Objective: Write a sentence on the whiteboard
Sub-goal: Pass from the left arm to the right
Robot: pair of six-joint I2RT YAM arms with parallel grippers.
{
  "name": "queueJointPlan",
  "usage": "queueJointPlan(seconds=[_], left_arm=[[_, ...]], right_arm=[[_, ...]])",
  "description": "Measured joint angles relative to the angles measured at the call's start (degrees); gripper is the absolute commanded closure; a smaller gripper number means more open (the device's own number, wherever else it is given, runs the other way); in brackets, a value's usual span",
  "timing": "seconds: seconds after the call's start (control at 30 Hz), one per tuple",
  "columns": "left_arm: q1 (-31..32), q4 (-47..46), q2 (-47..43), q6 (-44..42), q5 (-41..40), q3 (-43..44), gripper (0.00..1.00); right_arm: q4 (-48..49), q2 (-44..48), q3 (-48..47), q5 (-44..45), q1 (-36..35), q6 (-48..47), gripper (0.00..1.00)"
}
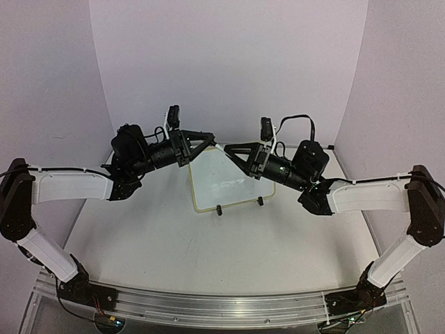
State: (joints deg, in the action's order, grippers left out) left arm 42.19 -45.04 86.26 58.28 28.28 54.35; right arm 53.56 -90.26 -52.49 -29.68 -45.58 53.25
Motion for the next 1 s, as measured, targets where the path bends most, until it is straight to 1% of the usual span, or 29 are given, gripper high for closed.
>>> queueJointPlan(seconds=[0.57,1.0], left_arm=[[0.59,-1.54,1.89,0.07,-1.06,0.78,1.00],[1.27,-2.43,3.10,0.18,-1.47,1.79,1.00]], right_arm=[[-0.39,0.00,0.00,-0.19,0.24,-0.04,0.64],[-0.48,0.00,0.02,0.21,0.28,-0.46,0.75]])
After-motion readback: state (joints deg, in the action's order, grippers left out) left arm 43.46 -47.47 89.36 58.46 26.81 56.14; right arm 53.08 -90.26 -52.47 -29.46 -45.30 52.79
